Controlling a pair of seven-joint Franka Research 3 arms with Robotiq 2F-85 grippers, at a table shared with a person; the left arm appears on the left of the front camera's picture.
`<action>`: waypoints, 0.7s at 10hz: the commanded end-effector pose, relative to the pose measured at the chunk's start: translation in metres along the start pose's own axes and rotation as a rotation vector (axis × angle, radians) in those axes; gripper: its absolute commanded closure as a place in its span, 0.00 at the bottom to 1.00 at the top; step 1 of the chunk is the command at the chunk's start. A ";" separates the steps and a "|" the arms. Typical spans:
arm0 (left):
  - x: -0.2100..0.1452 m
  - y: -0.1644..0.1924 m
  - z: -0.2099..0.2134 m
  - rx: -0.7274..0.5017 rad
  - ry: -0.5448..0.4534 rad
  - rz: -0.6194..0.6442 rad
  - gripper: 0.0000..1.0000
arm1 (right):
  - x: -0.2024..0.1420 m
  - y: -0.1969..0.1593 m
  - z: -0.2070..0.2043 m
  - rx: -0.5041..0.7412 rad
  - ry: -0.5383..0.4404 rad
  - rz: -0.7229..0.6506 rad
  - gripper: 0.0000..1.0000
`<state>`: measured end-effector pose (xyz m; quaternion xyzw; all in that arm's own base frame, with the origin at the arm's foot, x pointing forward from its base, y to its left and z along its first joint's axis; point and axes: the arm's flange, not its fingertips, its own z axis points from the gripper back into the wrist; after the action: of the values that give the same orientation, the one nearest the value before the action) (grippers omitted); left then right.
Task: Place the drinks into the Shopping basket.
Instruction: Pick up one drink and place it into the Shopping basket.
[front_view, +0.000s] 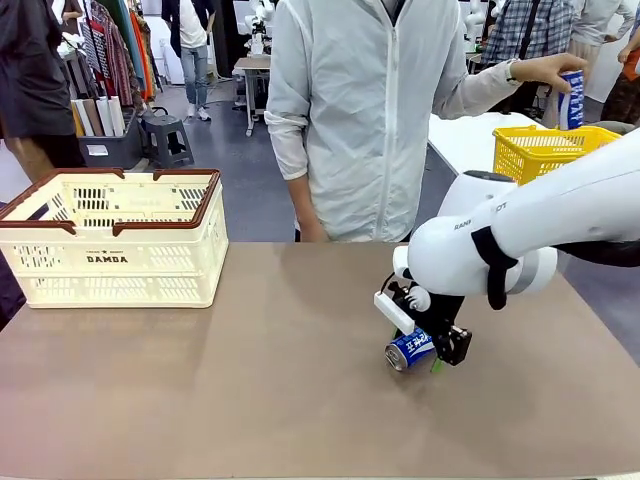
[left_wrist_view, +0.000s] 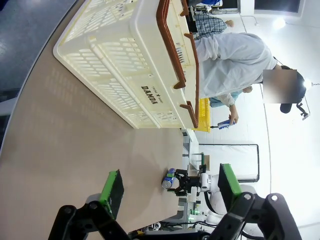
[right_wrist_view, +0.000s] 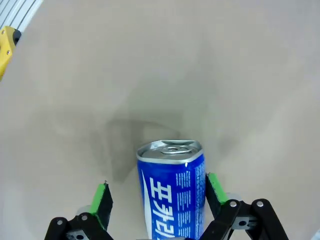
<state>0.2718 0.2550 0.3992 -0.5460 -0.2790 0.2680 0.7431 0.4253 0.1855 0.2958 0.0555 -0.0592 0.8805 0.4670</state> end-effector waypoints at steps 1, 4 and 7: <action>0.001 -0.001 -0.001 -0.022 -0.010 -0.010 0.00 | -0.010 -0.010 -0.007 -0.054 0.017 0.047 0.00; 0.001 -0.001 -0.001 -0.022 -0.010 -0.010 0.00 | -0.017 -0.007 -0.008 -0.046 -0.012 0.015 1.00; 0.001 -0.001 -0.001 -0.022 -0.010 -0.010 0.00 | -0.019 -0.005 -0.007 -0.023 -0.008 0.000 1.00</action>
<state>0.2718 0.2550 0.3992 -0.5461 -0.2790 0.2680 0.7431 0.4378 0.1766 0.2855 0.0464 -0.0664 0.8743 0.4786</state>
